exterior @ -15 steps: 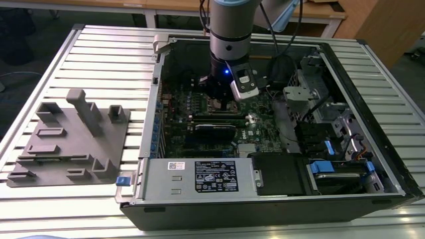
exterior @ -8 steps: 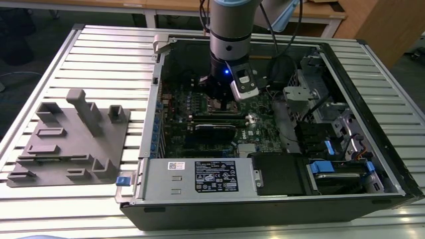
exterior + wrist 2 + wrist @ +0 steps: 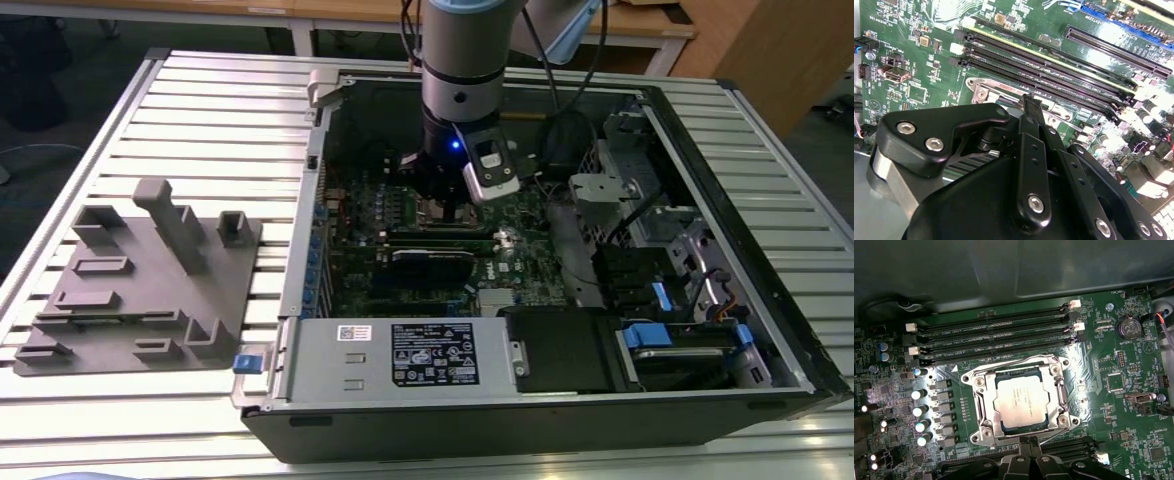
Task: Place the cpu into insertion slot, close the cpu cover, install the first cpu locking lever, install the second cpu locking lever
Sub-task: 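Install the second cpu locking lever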
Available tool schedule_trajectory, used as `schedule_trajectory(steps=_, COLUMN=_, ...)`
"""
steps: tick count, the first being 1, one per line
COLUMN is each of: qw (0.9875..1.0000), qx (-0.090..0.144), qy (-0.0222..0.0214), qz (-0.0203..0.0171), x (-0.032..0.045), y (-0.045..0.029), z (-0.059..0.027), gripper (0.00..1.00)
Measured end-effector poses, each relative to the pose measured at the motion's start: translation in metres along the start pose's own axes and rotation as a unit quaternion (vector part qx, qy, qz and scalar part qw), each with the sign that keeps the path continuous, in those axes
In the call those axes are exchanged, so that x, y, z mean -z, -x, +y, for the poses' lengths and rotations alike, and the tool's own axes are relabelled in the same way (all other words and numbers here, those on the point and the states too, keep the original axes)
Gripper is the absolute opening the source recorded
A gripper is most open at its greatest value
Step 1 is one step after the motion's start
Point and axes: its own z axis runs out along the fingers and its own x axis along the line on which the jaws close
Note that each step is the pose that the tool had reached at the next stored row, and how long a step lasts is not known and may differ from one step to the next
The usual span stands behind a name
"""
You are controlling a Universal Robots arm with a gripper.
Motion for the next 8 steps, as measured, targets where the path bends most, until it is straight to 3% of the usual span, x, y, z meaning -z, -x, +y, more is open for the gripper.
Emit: schedule_trajectory(steps=8, qw=1.0, qx=0.0, qy=0.0, qz=0.0, x=-0.0022, y=-0.0019, z=-0.0004, gripper=0.11)
